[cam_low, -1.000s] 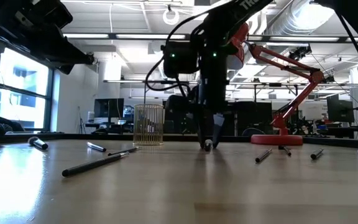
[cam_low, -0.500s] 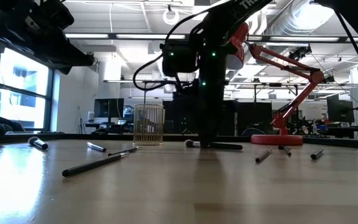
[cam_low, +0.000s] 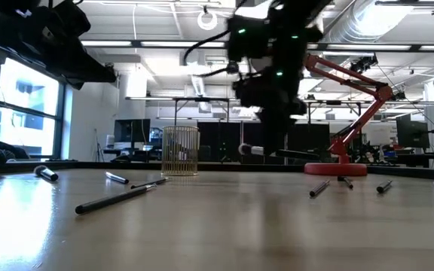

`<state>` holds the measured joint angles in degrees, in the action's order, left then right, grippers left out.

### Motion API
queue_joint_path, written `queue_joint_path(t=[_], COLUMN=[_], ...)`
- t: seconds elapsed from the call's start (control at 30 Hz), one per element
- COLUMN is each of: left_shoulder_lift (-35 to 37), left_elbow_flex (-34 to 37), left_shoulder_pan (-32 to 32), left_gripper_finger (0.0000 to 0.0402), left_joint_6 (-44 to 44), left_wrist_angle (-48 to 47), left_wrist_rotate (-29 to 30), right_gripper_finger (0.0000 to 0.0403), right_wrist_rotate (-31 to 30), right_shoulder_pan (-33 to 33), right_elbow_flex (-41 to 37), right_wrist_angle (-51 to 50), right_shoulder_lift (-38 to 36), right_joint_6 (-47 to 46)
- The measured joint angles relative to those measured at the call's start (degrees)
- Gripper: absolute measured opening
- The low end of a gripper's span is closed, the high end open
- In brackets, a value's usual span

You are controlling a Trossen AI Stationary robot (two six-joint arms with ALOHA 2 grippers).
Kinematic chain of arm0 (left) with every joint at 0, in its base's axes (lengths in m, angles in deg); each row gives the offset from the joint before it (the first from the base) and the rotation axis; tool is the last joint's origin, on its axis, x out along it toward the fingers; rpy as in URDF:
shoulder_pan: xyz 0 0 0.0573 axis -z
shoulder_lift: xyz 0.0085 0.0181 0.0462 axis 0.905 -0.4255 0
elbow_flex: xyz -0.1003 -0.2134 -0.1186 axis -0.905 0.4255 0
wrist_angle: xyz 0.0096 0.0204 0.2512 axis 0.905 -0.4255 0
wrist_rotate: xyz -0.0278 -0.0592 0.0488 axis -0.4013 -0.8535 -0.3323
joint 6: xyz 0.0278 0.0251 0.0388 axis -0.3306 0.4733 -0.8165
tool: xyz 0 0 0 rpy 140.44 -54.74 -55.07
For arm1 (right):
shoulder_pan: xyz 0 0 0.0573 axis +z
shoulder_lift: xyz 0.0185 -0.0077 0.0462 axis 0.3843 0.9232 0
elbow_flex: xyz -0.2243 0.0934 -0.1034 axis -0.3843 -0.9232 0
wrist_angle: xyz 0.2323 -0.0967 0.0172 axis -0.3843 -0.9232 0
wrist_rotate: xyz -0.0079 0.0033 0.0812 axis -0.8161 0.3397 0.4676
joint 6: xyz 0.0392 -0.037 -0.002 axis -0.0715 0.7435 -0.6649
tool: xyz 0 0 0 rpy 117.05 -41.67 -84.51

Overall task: Put items in baskets/containers
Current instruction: Put the blush brush into the wire organizer

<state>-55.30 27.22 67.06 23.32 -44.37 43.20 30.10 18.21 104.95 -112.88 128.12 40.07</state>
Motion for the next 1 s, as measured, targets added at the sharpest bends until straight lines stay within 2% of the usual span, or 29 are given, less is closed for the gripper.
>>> queue_joint_path(t=[0.13,0.23,0.37,0.43,0.53,0.67,0.87,1.0], left_shoulder_lift=[0.0,0.0,0.0,0.0,0.0,0.0,0.0,0.0], left_elbow_flex=[0.0,0.0,0.0,0.0,0.0,0.0,0.0,0.0], left_shoulder_pan=[0.0,0.0,0.0,0.0,0.0,0.0,0.0,0.0], left_gripper_finger=[0.0001,0.0001,0.0001,0.0001,0.0001,0.0001,0.0001,0.0001], left_joint_6=[-0.1,-0.1,0.0,0.3,1.2,1.3,1.3,1.3], left_wrist_angle=[0.0,0.0,-0.1,-0.1,-0.1,-0.1,-0.1,-0.1], left_wrist_rotate=[0.3,1.4,1.4,1.5,1.5,1.6,1.6,1.6], right_gripper_finger=[0.0031,0.0031,0.0031,0.0031,0.0031,0.0031,0.0031,0.0031], right_wrist_rotate=[-0.6,-2.3,-2.7,-3.1,-1.1,7.5,11.7,14.3], right_shoulder_pan=[1.4,1.7,0.2,-0.9,-3.3,-6.9,-11.0,-12.7], right_elbow_flex=[-13.5,-24.5,-33.8,-34.8,-31.9,-22.9,-12.4,-9.2], right_wrist_angle=[23.0,48.5,88.1,98.8,104.9,106.3,104.9,98.3], right_shoulder_lift=[-11.7,-16.8,-16.0,-13.2,-8.3,-1.6,6.8,10.5], right_joint_6=[-1.2,3.3,11.5,14.6,17.6,19.6,20.2,19.9])
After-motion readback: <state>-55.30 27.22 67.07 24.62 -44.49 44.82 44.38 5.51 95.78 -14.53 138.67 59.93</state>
